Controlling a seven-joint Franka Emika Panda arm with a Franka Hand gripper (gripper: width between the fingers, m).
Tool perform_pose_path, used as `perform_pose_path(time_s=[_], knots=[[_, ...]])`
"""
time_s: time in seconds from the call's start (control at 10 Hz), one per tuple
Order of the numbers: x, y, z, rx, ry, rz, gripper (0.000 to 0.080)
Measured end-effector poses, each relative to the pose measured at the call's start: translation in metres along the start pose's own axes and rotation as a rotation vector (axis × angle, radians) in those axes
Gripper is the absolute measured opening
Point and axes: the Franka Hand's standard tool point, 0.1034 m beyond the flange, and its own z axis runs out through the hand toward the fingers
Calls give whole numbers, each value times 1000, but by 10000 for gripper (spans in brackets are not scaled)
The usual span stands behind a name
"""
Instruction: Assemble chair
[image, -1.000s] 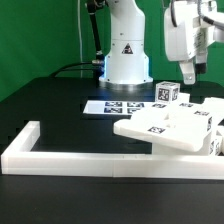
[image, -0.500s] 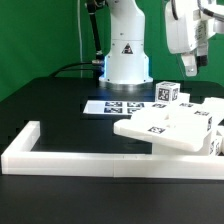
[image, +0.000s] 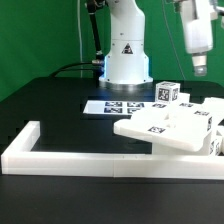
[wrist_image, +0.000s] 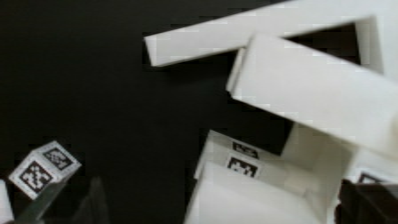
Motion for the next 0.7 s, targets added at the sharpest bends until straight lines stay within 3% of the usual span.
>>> perform_pose_path(time_s=[0.2,0.6,0.7], knots=[[-5,16,5,23,10,-158,649],[-4,18,6,18,18,-435,649],[-4,20,6,2,24,-572,649]])
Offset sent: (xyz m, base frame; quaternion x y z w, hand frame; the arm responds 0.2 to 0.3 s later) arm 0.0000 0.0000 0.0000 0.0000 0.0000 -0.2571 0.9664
